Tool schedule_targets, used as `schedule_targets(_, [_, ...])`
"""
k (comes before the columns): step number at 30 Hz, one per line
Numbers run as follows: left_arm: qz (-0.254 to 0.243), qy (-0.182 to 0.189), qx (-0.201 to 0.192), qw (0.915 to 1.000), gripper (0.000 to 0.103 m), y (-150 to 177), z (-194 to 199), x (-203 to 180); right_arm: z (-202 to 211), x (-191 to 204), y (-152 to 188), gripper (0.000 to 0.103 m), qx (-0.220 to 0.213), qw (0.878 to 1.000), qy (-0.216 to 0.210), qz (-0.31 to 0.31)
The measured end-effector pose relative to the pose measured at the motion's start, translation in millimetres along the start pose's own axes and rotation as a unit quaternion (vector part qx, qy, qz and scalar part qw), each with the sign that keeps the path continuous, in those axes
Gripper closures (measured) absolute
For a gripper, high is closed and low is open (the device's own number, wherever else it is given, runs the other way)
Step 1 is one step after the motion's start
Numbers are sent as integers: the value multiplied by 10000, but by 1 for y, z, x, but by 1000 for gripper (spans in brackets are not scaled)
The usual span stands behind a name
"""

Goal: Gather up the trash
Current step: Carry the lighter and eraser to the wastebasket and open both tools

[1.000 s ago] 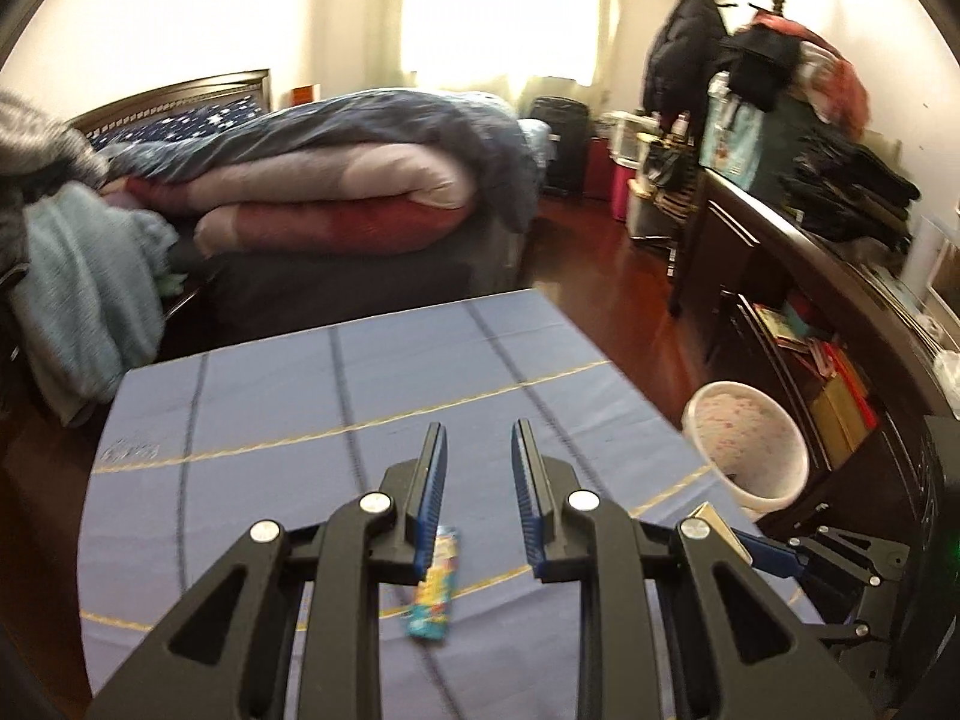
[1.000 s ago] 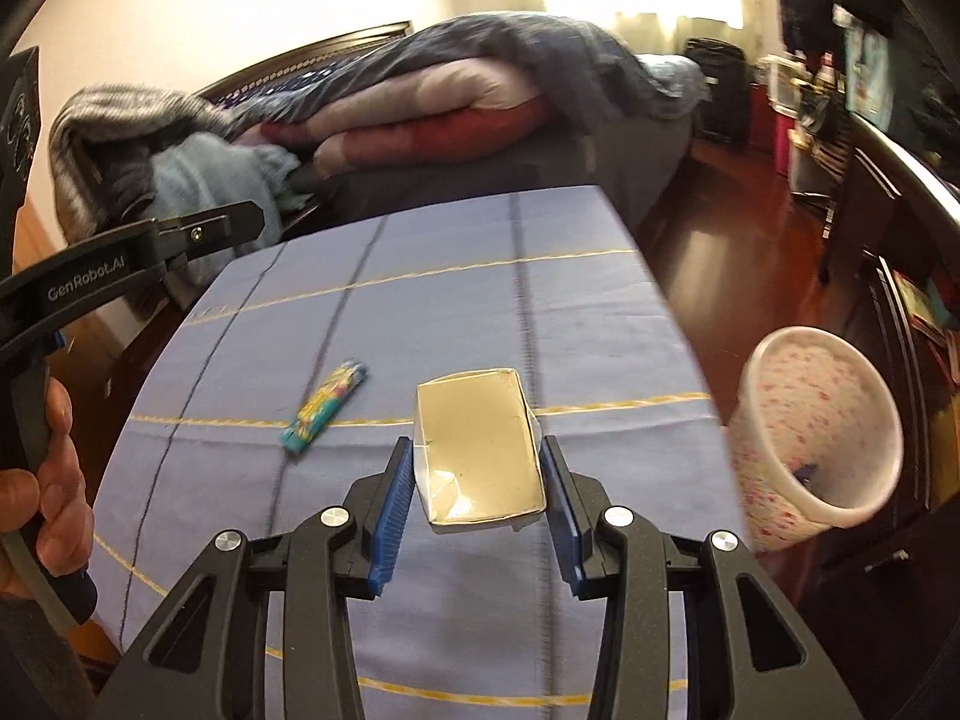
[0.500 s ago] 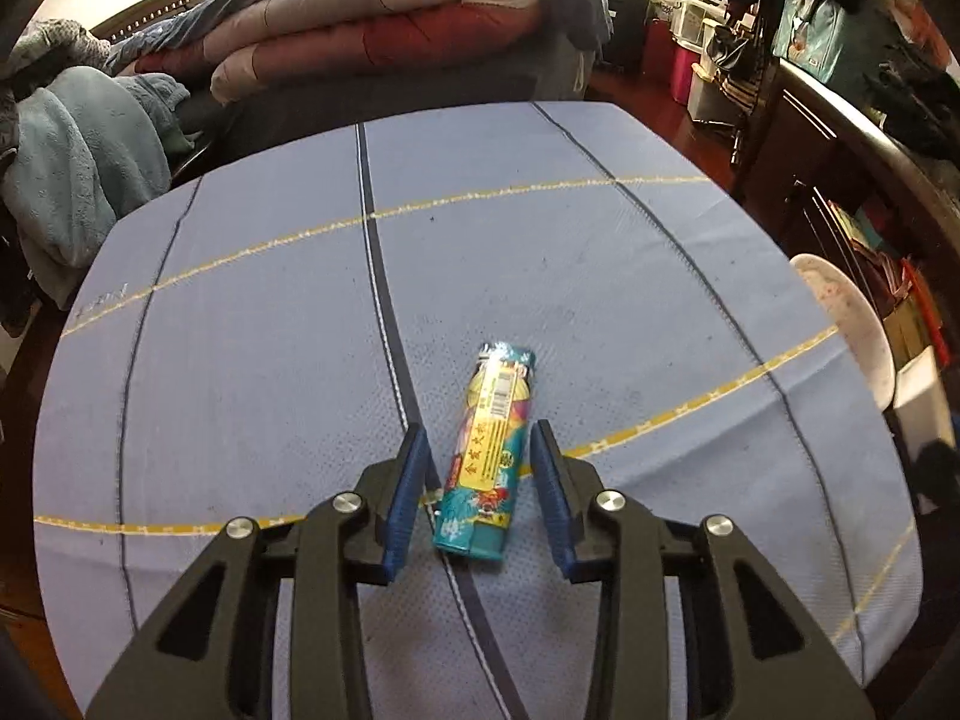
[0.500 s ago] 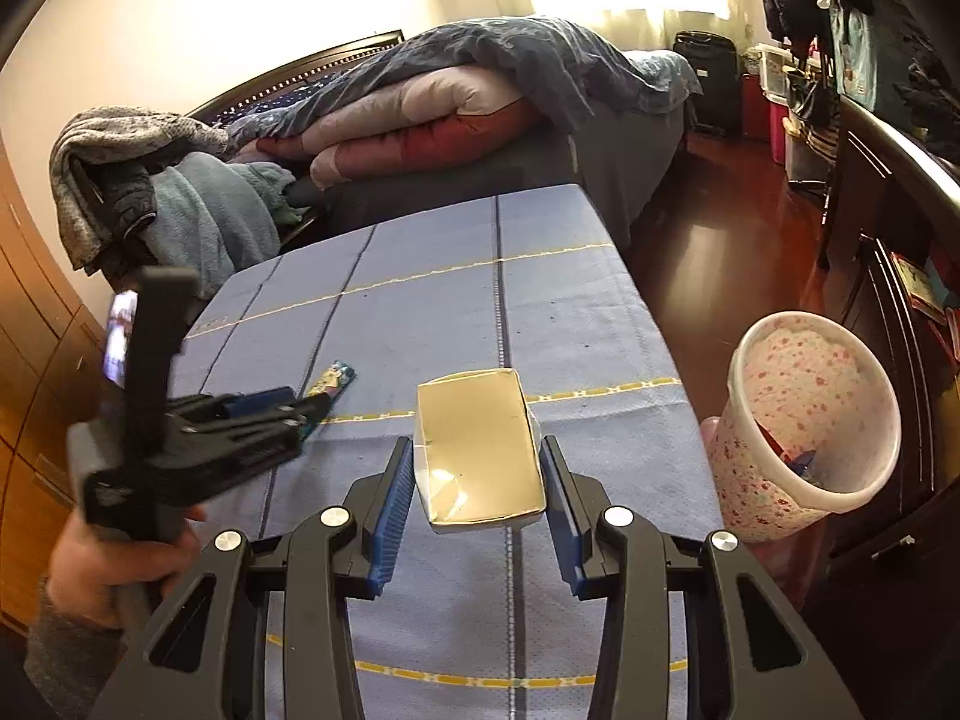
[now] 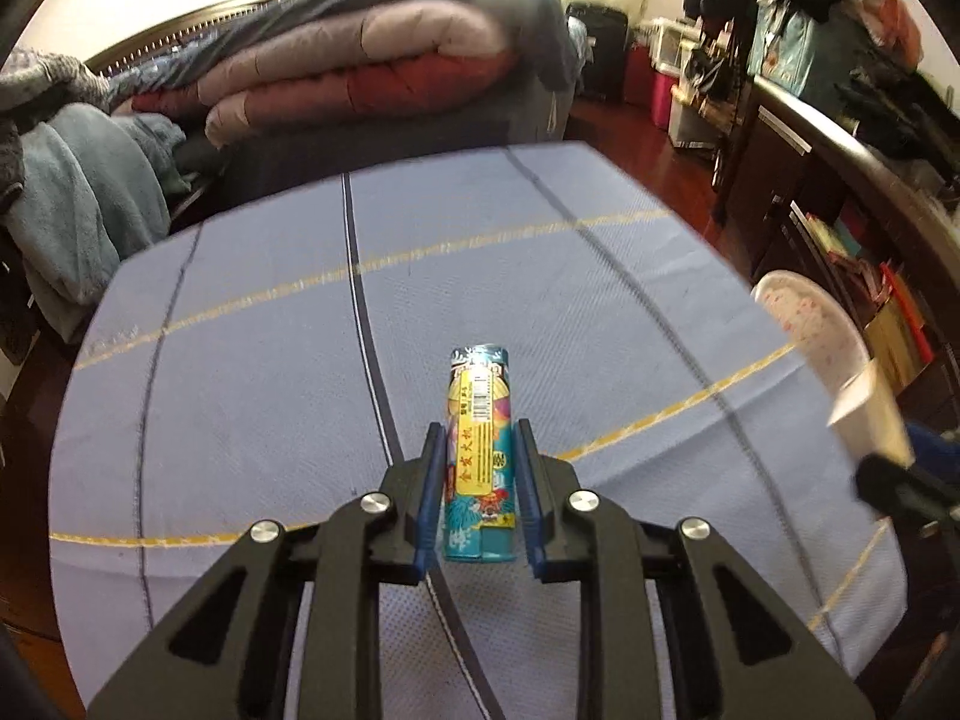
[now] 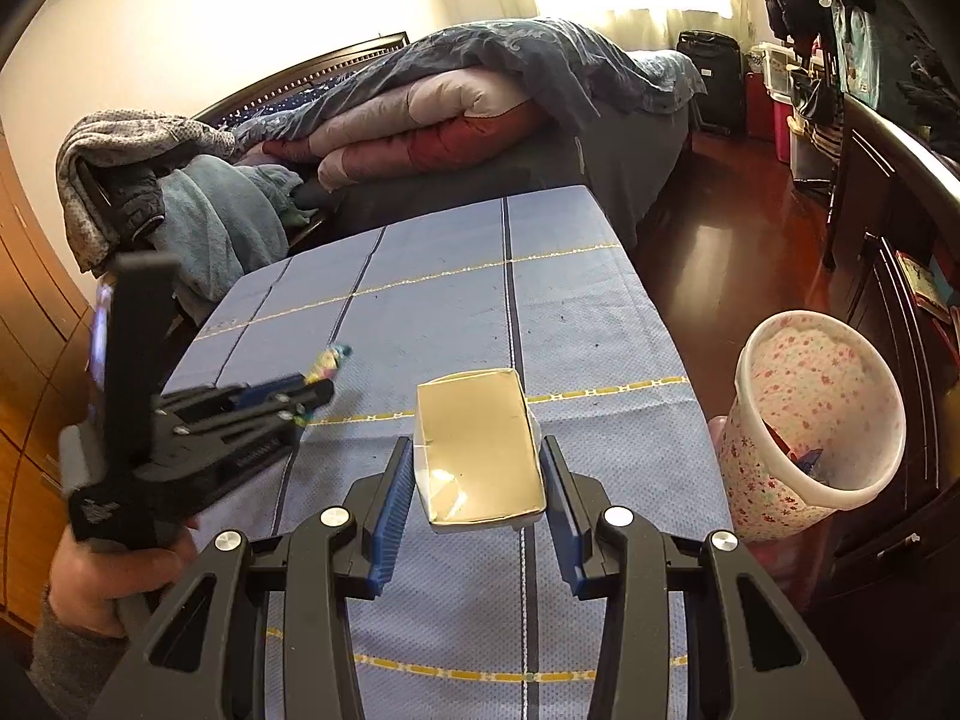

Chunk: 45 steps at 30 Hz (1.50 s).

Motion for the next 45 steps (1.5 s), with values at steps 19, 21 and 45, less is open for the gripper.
schedule_targets(19, [-602,434,-801,9940,79,-32,66,-81,28,-32,4,61,-241,9994,24,-257])
schedule_targets(21, [-643,466,-833,9934,79,-34,68,-86,30,-37,5,61,-261,9993,23,-284])
schedule_targets(45, [-1741,1229,-833,9735,79,-66,34,-222,58,-152,9,61,-581,9870,691,-1329])
Point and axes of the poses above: each gripper's, at about its wrist camera, not at the fingertips, and z roughly against the way its jaws point, x to its left, y to its underside, the point moved 1 cm from there along -z, roughly the way its jaws point, and after that the axes turned 6 degrees about x, right-handed, at the moved point
